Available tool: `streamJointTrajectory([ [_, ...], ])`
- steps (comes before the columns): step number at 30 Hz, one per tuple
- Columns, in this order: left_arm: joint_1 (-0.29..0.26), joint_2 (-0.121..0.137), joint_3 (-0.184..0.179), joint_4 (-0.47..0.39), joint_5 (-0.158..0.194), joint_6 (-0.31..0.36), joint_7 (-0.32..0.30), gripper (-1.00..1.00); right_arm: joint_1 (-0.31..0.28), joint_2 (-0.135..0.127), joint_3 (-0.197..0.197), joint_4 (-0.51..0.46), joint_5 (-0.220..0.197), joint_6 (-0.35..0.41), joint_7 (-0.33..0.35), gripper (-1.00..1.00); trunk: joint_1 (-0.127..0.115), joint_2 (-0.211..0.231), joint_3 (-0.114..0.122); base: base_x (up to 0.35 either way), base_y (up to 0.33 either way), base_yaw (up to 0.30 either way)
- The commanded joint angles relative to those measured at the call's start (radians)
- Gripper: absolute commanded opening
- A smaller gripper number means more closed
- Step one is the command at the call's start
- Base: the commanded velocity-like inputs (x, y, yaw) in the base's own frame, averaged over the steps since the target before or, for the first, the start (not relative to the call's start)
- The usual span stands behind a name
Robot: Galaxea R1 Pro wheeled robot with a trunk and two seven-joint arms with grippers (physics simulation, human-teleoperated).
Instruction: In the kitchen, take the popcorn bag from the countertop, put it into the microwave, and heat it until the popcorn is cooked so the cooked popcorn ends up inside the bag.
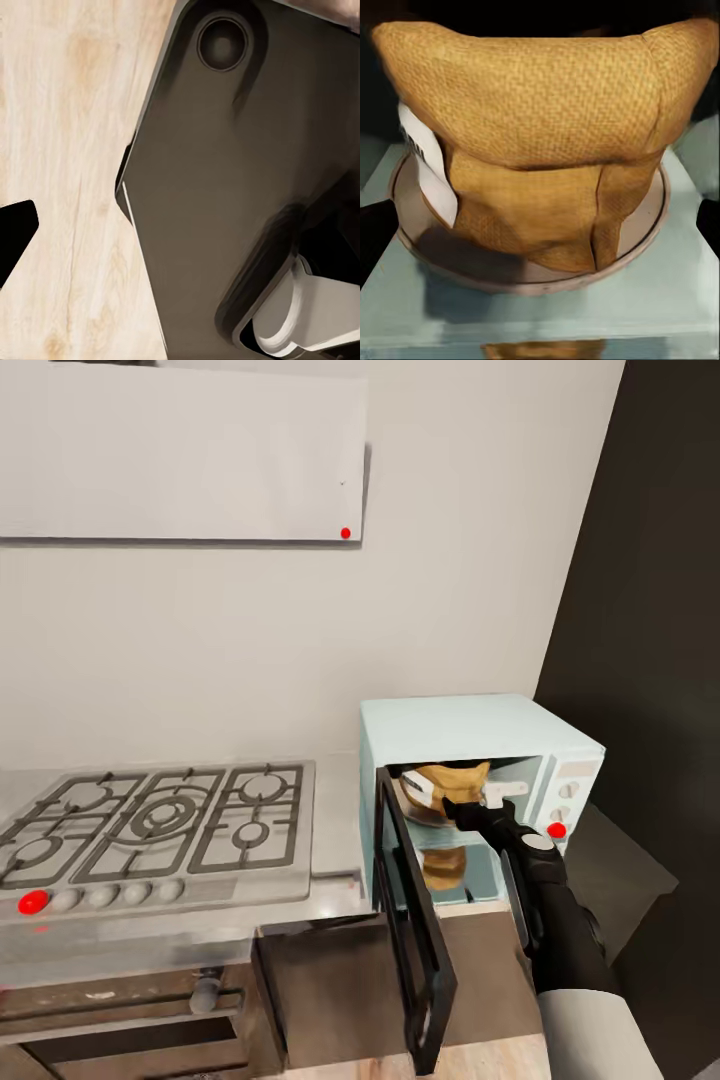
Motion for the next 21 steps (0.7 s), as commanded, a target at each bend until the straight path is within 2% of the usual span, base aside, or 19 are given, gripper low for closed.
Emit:
streamJointTrajectory([
  [1,0.000,0.000,0.001,-0.001,0.004,-0.002,0.003,1.00,-0.001,0.001,-0.003,-0.001,0.010,0.004,0.009,1.00,0.000,-0.001,-0.001,-0.338,0.000,0.000],
  [16,0.000,-0.005,0.001,-0.001,0.004,-0.003,0.006,1.00,-0.001,-0.008,-0.005,-0.002,0.013,0.006,0.009,1.00,0.000,-0.001,-0.001,-0.344,0.000,0.000],
  [21,0.000,-0.005,0.001,-0.001,0.004,-0.003,0.005,1.00,-0.001,-0.015,-0.006,0.036,0.011,0.008,0.005,1.00,0.000,-0.001,-0.001,-0.344,0.000,0.000],
])
